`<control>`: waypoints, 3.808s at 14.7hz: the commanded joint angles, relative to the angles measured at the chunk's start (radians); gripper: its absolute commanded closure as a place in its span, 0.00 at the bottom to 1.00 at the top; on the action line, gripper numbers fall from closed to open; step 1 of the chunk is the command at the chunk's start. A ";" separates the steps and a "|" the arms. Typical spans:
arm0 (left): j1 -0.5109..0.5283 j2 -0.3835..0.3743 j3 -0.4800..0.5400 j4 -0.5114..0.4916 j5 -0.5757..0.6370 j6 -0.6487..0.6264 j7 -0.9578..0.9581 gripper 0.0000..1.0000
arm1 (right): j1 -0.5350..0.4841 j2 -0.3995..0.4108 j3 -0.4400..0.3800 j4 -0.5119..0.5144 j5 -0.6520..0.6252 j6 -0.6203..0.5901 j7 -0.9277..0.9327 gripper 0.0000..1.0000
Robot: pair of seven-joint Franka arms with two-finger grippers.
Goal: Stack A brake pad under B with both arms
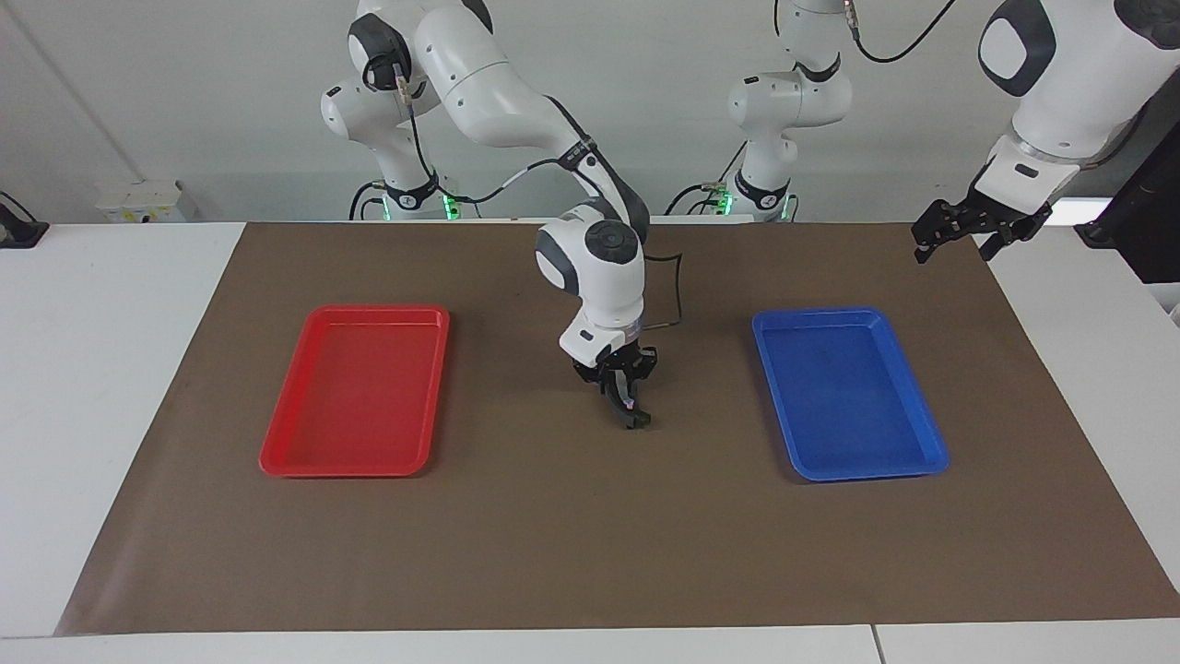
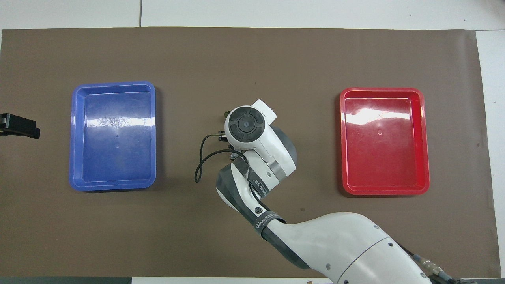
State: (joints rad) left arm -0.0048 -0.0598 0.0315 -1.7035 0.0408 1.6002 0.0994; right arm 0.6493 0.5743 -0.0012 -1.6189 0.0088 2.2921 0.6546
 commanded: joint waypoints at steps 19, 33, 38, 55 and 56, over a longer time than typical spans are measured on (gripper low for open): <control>-0.007 0.000 -0.001 0.007 -0.015 -0.011 0.014 0.01 | -0.008 0.024 -0.005 0.051 -0.026 -0.071 0.042 0.56; -0.009 0.000 -0.013 0.007 -0.013 -0.009 0.008 0.01 | -0.215 -0.201 -0.013 0.024 -0.076 -0.172 0.018 0.01; -0.007 0.000 -0.012 0.007 -0.015 -0.009 0.010 0.01 | -0.399 -0.326 -0.014 0.020 -0.085 -0.334 -0.199 0.01; 0.006 0.000 -0.009 0.007 -0.013 -0.011 0.010 0.01 | -0.636 -0.636 -0.013 -0.024 -0.027 -0.770 -0.515 0.01; 0.006 0.000 -0.009 0.007 -0.015 -0.011 0.010 0.01 | -0.639 -0.634 -0.013 -0.019 -0.006 -0.775 -0.520 0.01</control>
State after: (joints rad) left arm -0.0053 -0.0598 0.0226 -1.7035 0.0405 1.6002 0.1011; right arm 0.0347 -0.0363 -0.0281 -1.6078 -0.0423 1.5074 0.1611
